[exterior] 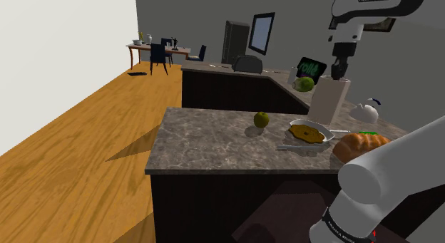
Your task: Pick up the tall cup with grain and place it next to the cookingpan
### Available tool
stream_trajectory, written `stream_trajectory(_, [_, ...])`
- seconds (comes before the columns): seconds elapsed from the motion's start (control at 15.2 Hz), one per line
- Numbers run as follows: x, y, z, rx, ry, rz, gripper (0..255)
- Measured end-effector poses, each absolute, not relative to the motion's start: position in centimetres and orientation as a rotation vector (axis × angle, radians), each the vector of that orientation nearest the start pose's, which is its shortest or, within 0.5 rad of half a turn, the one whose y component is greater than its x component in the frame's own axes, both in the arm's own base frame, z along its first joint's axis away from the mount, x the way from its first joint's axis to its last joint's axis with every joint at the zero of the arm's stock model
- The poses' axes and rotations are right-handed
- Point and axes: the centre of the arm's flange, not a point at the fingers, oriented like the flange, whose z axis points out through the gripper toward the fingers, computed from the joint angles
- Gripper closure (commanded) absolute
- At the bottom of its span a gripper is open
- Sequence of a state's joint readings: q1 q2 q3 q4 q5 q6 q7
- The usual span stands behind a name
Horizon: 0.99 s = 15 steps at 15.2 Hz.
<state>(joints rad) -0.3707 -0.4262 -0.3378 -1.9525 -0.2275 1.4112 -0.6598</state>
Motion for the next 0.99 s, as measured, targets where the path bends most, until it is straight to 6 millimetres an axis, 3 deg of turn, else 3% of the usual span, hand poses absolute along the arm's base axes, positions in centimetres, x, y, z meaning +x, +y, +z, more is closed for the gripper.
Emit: stream_trajectory(0.99, [27.2,-30.9,54.6,-3.116,0.049,0.255,255])
